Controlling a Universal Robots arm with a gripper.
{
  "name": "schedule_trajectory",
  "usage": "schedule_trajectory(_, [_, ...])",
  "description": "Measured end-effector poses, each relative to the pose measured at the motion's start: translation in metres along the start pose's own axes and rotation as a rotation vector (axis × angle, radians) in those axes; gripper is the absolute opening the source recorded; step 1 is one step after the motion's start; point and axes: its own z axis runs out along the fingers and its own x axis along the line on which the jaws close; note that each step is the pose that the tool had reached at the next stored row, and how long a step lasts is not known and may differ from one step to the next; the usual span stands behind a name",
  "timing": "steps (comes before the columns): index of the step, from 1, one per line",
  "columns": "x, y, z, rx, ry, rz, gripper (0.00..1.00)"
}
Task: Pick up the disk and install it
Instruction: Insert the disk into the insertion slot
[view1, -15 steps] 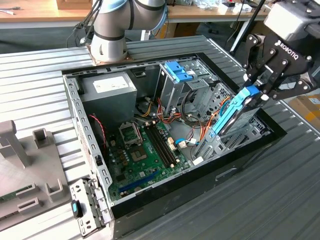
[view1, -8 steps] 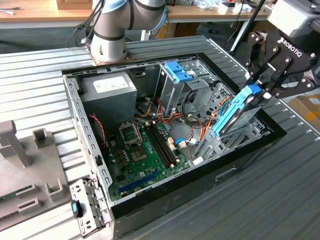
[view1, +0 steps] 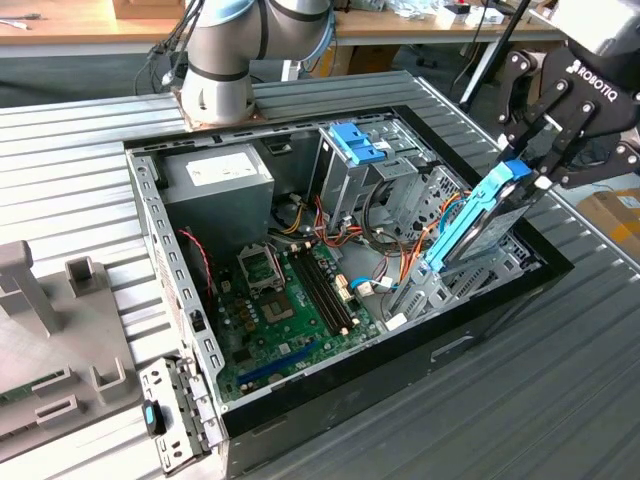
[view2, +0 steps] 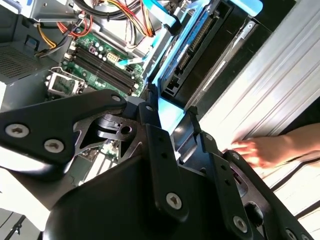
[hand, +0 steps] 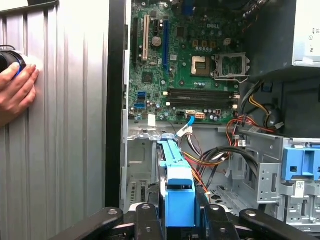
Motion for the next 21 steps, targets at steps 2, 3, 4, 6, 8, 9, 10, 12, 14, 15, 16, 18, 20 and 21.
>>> schedule_trajectory(2, [-0.0009,-0.0003,-0.0119,0.0,0.0001,0.0,0.36])
schedule_trajectory(3, [-0.0014,-0.0004,-0.0173,0.0,0.0,0.0,0.36])
schedule_trajectory(4, [-0.0016,-0.0005,-0.0204,0.0,0.0,0.0,0.36])
schedule_trajectory(6, [-0.0018,-0.0006,-0.0241,0.0,-0.0001,0.0,0.36])
schedule_trajectory(8, [-0.0018,-0.0006,-0.0241,0.0,-0.0002,0.0,0.36])
schedule_trajectory(9, [-0.001,-0.0005,-0.0229,0.0002,-0.0003,0.0,0.36])
schedule_trajectory(10, [-0.0003,-0.0004,-0.0198,0.0003,-0.0002,0.0,0.36])
schedule_trajectory(12, [0.0008,-0.0003,-0.0132,0.0003,-0.0002,0.0,0.36])
schedule_trajectory(14, [0.0013,-0.0002,-0.0087,0.0004,-0.0006,0.0,0.36])
schedule_trajectory(15, [0.0016,-0.0001,-0.0044,0.0002,0.0005,0.0,0.36])
schedule_trajectory(16, [0.0018,-0.0002,-0.0008,0.0004,0.001,0.0,0.36])
schedule_trajectory(18, [0.0016,-0.0001,0.0013,0.0003,-0.0004,0.0,0.36])
schedule_trajectory(20, [0.0008,0.0,0.0009,0.0001,0.0004,0.0,0.36])
schedule_trajectory(21, [0.0008,0.0,0.0012,0.0002,0.0,0.0,0.36])
